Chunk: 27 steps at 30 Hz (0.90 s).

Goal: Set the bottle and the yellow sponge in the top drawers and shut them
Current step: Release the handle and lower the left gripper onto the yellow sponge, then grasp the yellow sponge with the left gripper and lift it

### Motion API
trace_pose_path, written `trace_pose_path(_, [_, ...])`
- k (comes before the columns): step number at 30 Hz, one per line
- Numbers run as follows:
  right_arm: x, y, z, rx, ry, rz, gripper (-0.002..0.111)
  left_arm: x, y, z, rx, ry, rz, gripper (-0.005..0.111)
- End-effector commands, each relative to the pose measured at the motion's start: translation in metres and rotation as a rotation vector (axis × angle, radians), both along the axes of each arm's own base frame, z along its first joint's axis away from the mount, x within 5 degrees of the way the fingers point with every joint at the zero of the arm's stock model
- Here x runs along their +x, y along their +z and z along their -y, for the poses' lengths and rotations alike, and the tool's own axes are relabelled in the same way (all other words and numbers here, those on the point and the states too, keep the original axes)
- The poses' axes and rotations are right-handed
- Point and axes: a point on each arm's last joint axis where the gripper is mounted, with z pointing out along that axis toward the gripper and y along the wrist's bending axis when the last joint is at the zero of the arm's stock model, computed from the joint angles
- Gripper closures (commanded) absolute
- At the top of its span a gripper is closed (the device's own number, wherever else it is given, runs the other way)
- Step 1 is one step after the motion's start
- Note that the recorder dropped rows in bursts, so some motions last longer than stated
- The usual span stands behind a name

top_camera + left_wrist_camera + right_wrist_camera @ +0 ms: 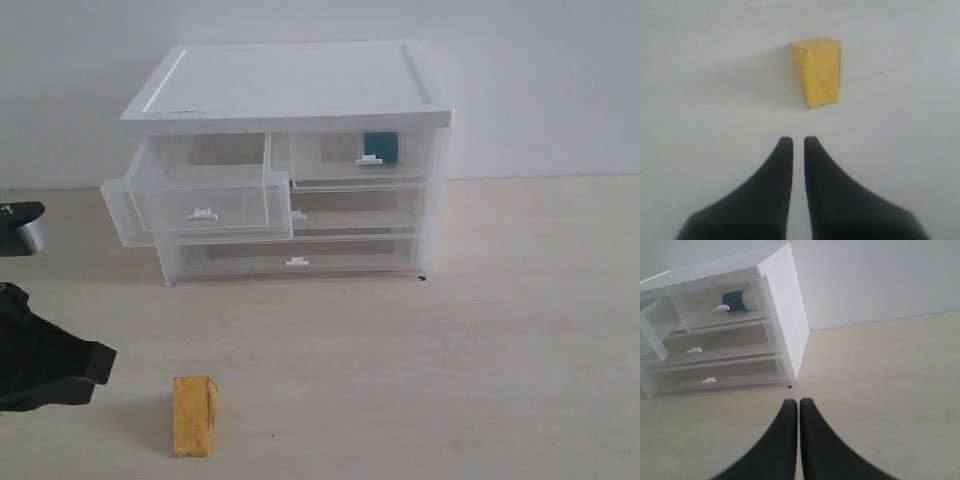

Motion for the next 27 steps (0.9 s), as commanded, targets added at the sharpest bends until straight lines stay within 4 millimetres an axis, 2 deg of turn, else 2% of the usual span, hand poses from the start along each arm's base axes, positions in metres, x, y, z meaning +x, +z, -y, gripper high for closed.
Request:
trace_pose_path(1, [0.0,-0.002,0.001,0.002,-0.006,-0.001,0.108,-0.002,-0.009,0.007,-0.1,-0.016,0.058,0.082])
trace_pose_path(5, [0.0,-0.002,0.001,0.002,-0.006,-0.001,0.108,-0.001,-0.013,0.01,-0.155,-0.009,0.097,0.064])
trace_pose_path(9, [0.0,-0.002,0.001,0.002,-0.006,-0.001,0.108,0.004,-0.023,0.013,-0.169,-0.003,0.091,0.061])
trace_pose_path(16, [0.0,-0.002,0.001,0.002,-0.006,-0.001,0.108,0.016,-0.059,0.039,-0.086,-0.072,0.097,0.06])
trace_pose_path(17, [0.0,-0.002,0.001,0.002,-0.006,-0.001,0.108,0.018,-0.065,0.04,-0.072,-0.068,0.091,0.056])
trace_pose_path(20, [0.0,-0.002,0.001,0.005,-0.007,-0.002,0.108,0.028,-0.088,0.042,-0.018,-0.042,0.07,0.034])
trace_pose_path(22, [0.0,-0.002,0.001,0.007,-0.007,-0.001,0.108,0.034,-0.097,0.043,-0.001,-0.024,0.065,0.033])
trace_pose_path(27, [0.0,-0.002,0.001,0.01,-0.008,-0.001,0.108,0.045,-0.104,0.048,0.002,0.005,0.059,0.034])
